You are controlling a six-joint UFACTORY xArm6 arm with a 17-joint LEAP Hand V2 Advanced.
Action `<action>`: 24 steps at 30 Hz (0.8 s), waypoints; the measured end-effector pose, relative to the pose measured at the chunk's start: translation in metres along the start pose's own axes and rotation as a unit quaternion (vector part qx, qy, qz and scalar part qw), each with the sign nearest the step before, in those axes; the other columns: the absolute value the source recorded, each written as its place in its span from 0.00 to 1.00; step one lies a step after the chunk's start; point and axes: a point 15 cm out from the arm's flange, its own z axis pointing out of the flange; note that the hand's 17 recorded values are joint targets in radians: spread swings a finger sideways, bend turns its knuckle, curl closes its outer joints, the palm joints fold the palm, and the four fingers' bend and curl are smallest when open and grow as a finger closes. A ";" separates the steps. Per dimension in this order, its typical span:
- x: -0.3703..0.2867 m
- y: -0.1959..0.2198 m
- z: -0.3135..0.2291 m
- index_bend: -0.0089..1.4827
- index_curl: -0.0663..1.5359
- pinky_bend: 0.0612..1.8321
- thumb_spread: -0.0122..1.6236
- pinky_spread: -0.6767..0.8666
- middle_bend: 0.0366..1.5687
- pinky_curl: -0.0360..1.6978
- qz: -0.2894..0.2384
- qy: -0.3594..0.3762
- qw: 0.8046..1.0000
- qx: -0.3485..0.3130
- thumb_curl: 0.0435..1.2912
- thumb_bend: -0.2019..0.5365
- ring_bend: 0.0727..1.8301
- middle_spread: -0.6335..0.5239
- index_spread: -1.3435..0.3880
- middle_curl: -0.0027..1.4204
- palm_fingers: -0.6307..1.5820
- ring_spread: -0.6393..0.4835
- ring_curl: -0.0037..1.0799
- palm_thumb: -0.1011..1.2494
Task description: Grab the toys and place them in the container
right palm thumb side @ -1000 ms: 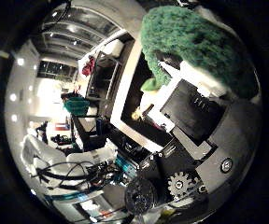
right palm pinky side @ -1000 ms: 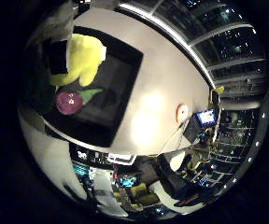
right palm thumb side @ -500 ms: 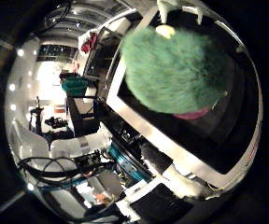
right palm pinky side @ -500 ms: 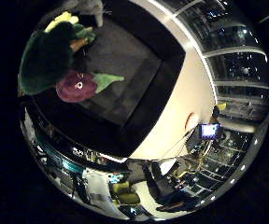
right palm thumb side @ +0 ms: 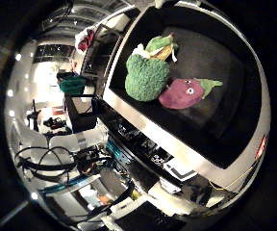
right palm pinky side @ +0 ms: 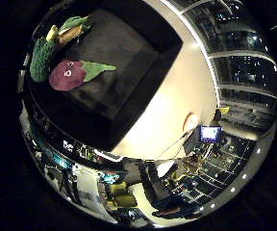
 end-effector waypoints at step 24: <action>0.368 0.163 -0.001 0.12 0.23 0.15 0.63 0.69 0.11 0.19 0.300 0.180 0.927 0.138 0.24 0.26 0.09 0.59 0.57 0.23 0.35 0.71 0.22 0.70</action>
